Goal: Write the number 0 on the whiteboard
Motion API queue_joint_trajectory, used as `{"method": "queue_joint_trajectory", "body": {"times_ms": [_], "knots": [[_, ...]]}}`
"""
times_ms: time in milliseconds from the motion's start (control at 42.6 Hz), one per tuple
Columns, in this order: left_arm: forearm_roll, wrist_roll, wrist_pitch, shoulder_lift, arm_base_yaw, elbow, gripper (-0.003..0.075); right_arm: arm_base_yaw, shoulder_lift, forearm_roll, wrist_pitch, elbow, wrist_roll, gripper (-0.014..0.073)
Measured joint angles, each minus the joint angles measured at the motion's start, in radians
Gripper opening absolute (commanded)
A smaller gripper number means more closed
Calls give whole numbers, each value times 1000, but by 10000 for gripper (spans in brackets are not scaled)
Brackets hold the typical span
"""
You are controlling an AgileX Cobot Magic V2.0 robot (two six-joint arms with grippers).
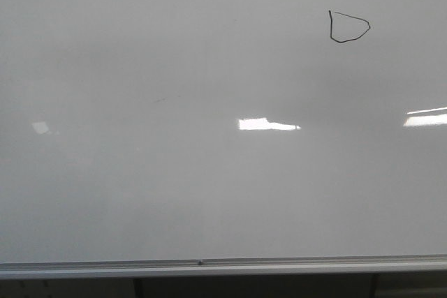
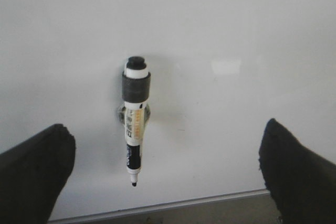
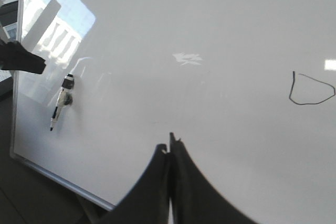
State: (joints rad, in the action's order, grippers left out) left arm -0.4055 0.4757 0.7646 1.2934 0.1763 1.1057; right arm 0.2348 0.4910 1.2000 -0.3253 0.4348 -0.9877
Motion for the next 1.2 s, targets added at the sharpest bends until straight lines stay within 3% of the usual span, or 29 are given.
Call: {"method": "queue_joint_trajectory", "body": {"times_ms": [94, 258, 399, 704, 962, 1196], "knots": [[-17, 0, 4, -49, -56, 0, 490, 0, 0, 0, 27, 0, 0, -69], [-31, 0, 8, -114, -179, 0, 180, 0, 0, 2, 93, 0, 0, -69], [-37, 0, 8, -152, -276, -10, -22, 0, 0, 6, 164, -2, 0, -69], [-58, 7, -183, -321, -417, -252, -20, 0, 0, 12, 250, -51, -51, -69], [-104, 43, -436, -612, -582, -555, -20, 0, -25, 12, 252, -54, -75, -69], [-110, 43, -533, -882, -639, -736, -20, 0, -59, 14, 259, -54, -75, -69]]}}
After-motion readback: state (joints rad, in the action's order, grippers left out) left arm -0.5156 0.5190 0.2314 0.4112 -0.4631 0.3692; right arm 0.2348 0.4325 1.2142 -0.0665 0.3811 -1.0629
